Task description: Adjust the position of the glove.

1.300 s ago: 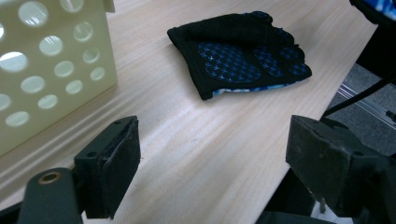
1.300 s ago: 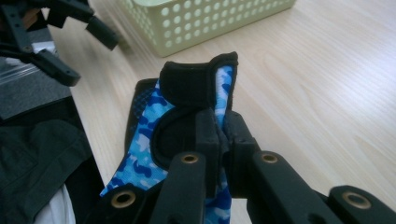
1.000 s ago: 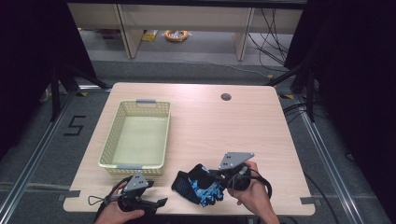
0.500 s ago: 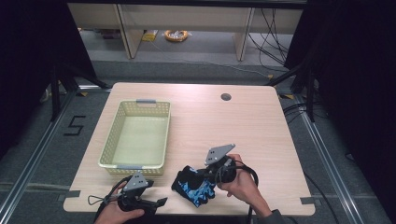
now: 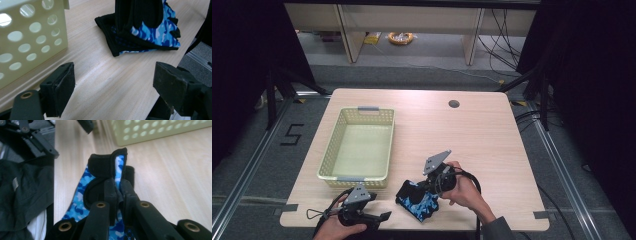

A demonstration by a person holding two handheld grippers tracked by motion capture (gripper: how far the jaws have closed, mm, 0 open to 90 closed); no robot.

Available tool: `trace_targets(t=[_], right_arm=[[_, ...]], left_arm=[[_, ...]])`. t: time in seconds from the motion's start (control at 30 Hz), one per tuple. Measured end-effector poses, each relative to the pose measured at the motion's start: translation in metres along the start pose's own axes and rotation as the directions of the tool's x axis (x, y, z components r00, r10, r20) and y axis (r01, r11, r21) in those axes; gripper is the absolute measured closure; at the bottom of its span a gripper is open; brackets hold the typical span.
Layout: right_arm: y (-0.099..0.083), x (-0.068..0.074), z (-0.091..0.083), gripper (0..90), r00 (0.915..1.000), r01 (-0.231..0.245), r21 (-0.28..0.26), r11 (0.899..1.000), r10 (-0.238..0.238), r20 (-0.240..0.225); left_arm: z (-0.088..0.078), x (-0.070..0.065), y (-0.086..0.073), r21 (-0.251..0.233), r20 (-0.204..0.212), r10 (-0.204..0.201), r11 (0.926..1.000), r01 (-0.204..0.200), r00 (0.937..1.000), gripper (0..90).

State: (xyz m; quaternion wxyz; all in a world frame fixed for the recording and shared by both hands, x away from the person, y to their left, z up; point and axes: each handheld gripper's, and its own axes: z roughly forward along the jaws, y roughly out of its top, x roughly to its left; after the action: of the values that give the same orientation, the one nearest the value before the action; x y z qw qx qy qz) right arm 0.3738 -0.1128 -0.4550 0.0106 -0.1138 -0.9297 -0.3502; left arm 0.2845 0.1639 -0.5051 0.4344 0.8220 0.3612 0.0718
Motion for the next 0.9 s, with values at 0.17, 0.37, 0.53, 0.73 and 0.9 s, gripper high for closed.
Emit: trace_targets(t=[0.17, 0.37, 0.53, 0.73, 0.9], right_arm=[[0.0, -0.008, 0.011, 85.3, 0.9996, -0.014, 0.052, 0.999, 0.015, -0.024], [0.0, -0.015, 0.02, 83.4, 0.9988, 0.016, 0.069, 0.998, -0.013, -0.047], [-0.001, -0.018, 0.025, 74.7, 0.9997, 0.018, 0.076, 0.997, -0.017, -0.015], [-0.008, -0.015, 0.017, 54.8, 0.9969, -0.063, -0.002, 0.998, 0.063, 0.048], [-0.013, 0.002, -0.008, 45.4, 0.9571, -0.238, -0.083, 0.968, 0.248, 0.15]], left_arm=[[0.002, -0.001, -0.002, 0.006, 0.001, -0.016, 0.9999, 0.016, 0.9999, 17.4], [0.002, -0.001, -0.002, 0.012, 0.001, 0.001, 0.9999, -0.001, 1.0, 17.4], [0.003, 0.0, -0.001, 0.036, -0.001, 0.023, 0.9991, -0.023, 0.9997, 17.4], [0.005, -0.003, -0.002, 0.033, 0.005, 0.017, 0.9993, -0.017, 0.9998, 17.6], [0.004, -0.005, 0.0, 0.034, 0.003, 0.025, 0.9991, -0.025, 0.9997, 17.6]])
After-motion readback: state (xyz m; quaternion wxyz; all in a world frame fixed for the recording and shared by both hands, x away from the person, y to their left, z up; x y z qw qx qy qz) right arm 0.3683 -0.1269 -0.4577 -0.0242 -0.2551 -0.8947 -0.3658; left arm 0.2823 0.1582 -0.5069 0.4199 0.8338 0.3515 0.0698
